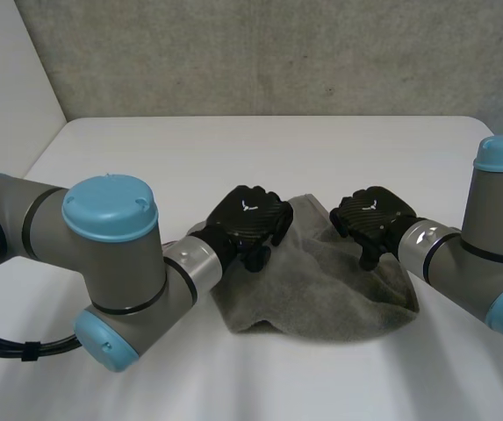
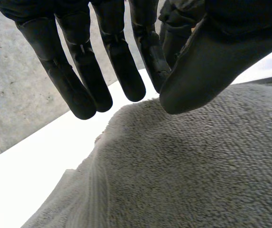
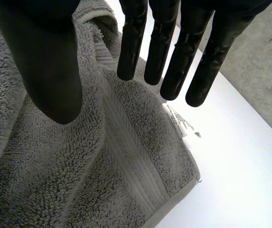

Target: Fold the towel.

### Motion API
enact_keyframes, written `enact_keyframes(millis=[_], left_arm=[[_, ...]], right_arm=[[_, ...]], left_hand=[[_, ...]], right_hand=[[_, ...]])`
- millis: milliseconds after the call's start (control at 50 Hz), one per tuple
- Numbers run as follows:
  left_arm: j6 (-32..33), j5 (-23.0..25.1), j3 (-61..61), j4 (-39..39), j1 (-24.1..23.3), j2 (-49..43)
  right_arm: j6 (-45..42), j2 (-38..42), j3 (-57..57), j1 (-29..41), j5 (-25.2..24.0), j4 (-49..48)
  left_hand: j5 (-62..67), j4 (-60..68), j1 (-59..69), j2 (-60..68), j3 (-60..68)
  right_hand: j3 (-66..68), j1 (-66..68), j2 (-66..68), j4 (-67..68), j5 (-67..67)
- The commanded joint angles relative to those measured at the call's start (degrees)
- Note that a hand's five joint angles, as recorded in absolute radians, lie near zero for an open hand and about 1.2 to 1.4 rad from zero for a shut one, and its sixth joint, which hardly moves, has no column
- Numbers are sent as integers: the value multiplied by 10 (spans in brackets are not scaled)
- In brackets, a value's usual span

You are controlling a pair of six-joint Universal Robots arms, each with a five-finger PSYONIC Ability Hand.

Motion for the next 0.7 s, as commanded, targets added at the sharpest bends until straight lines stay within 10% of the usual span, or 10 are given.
enact_keyframes(millis=[20,440,580,700], left_arm=[[1,-8,26,-1,8,-21],[4,-12,95,-14,6,-127],[10,-9,100,-25,6,-128],[24,-14,131,-60,11,-102]], right_arm=[[18,6,0,1,2,3],[33,56,7,23,7,-8],[32,57,-4,22,9,-8],[42,48,-31,16,9,-29]], left_hand=[[-247,-143,-146,-146,-150],[-468,-364,-366,-367,-370],[-40,64,62,61,57],[-27,77,75,74,70]], right_hand=[[-21,-18,-28,-17,-6],[112,115,105,116,127],[414,417,407,419,429],[414,417,407,419,429]])
